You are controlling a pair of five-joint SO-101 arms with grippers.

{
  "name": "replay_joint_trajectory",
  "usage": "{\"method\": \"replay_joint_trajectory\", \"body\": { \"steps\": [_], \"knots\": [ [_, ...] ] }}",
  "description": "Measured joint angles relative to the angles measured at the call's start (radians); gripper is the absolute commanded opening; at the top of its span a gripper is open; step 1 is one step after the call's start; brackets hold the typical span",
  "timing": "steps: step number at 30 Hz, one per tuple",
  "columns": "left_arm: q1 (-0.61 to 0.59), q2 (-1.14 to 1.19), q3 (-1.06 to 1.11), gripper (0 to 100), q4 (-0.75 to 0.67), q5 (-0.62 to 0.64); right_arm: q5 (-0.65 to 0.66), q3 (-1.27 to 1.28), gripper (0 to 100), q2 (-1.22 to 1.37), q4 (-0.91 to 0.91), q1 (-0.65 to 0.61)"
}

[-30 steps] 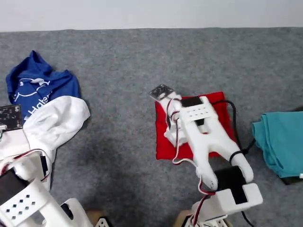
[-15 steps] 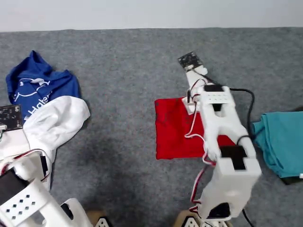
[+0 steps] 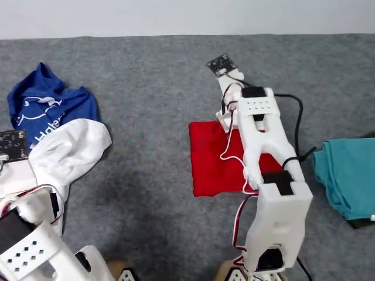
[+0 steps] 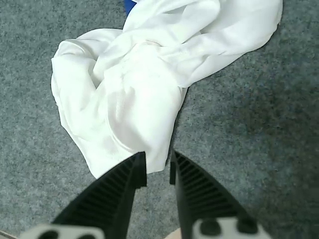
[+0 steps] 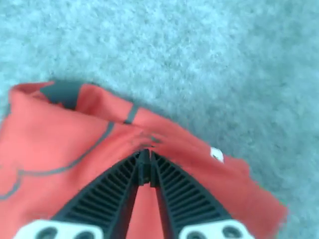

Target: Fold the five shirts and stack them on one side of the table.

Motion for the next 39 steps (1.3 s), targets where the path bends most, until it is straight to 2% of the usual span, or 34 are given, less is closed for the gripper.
{"method": "replay_joint_trajectory", "body": {
  "steps": [6, 11, 16, 19, 25, 30, 39],
  "knots": [
    [0.0, 0.0, 0.0, 9, 0.0, 0.0, 0.0, -0.006, 0.9, -0.026, 0.018, 0.081],
    [0.0, 0.0, 0.0, 9, 0.0, 0.0, 0.0, -0.017, 0.9, 0.086, -0.061, 0.178],
    [0.0, 0.0, 0.0, 9, 0.0, 0.0, -0.002, -0.043, 0.9, 0.169, -0.104, 0.189],
    [0.0, 0.0, 0.0, 9, 0.0, 0.0, -0.002, -0.089, 0.9, 0.169, -0.046, 0.187],
    [0.0, 0.0, 0.0, 9, 0.0, 0.0, -0.002, -0.153, 0.9, 0.034, 0.1, 0.127],
    [0.0, 0.0, 0.0, 9, 0.0, 0.0, -0.002, -0.153, 0.9, -0.023, 0.195, 0.023],
    [0.0, 0.0, 0.0, 9, 0.0, 0.0, -0.002, -0.124, 0.9, 0.15, 0.112, -0.152]
  ]
}}
